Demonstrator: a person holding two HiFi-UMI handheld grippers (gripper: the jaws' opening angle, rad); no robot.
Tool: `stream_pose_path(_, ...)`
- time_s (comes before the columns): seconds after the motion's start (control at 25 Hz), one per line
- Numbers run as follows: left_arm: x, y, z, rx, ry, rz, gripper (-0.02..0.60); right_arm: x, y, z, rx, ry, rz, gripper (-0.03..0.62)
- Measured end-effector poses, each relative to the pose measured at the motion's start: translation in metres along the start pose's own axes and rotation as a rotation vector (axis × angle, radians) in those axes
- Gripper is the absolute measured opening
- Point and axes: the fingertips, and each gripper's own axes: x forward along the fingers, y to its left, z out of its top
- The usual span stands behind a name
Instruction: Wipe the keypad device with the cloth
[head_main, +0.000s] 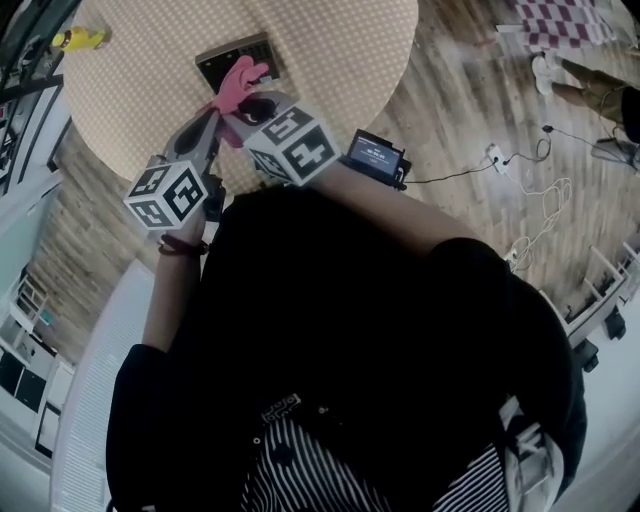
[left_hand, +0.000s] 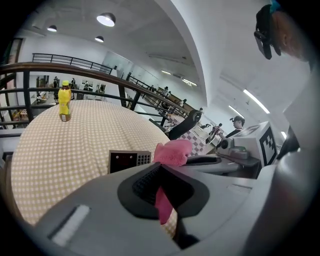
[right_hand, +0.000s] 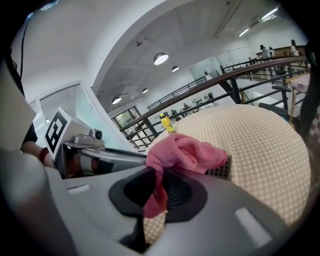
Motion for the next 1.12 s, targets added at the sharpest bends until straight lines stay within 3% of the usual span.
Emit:
stream_pose_path(0.44,0.03,0.013,-0.007,-0.003,0.047,-0.05,0.003,0.015,-0.028,-0.008,0.048,0.034,-0.047,0.048)
stream_pose_path(0.76,0.069,0.015,-0.009,0.031,0.173,-0.189,0.003,0.02,-0.062,-0.011,0.074,0.063,-0.076,0.048)
stream_pose_path(1.12,0.095,0.018,-0.005,0.145,0.263,-0.226,0.003,0.026,-0.081,-0.044,0.104,0.096,-0.099,0.048)
